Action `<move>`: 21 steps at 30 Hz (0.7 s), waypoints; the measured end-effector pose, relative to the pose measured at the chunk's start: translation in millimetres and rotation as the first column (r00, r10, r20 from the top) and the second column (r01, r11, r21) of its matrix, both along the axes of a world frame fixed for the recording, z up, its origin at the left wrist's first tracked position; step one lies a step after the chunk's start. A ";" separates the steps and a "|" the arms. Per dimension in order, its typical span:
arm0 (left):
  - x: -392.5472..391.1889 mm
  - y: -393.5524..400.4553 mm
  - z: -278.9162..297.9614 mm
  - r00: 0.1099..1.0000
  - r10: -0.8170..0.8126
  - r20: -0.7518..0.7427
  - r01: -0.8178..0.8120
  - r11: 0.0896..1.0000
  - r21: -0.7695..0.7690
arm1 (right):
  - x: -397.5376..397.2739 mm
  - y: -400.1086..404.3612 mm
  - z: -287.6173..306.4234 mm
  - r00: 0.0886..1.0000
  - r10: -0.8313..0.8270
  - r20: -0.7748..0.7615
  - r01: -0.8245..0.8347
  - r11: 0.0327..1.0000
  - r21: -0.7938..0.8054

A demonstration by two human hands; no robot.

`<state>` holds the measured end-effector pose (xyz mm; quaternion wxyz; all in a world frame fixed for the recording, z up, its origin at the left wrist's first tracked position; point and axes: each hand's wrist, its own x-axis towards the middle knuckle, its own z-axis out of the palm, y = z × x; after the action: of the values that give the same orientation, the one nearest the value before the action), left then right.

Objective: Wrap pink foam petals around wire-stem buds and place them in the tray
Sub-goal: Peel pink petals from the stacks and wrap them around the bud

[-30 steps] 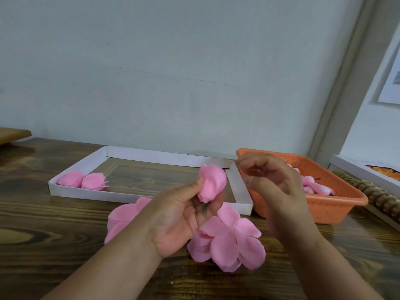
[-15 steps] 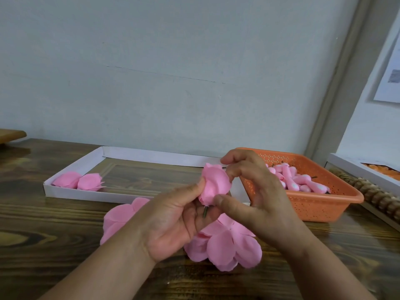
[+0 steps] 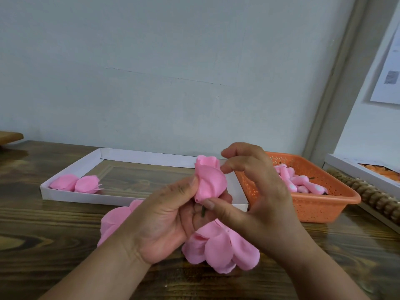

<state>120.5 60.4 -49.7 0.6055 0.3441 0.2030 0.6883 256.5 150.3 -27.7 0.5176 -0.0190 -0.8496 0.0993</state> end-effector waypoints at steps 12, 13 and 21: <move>1.3 -5.4 3.0 0.999 -0.033 -0.020 0.034 0.999 0.026 | 2.8 -4.5 4.4 0.999 -0.032 -0.013 0.034 0.990 0.134; 1.3 -5.4 2.9 0.999 -0.031 -0.018 0.032 0.999 0.028 | 2.6 -4.7 3.7 0.999 -0.028 -0.018 0.030 0.991 0.130; 1.7 -5.8 3.0 0.999 -0.007 -0.036 0.008 0.999 0.040 | 4.7 -9.1 1.8 0.999 -0.036 -0.019 0.036 0.999 -0.024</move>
<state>122.2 54.6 -46.7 0.5973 0.3692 0.1989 0.6836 261.1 141.2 -25.9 0.5273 -0.0394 -0.8429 0.1001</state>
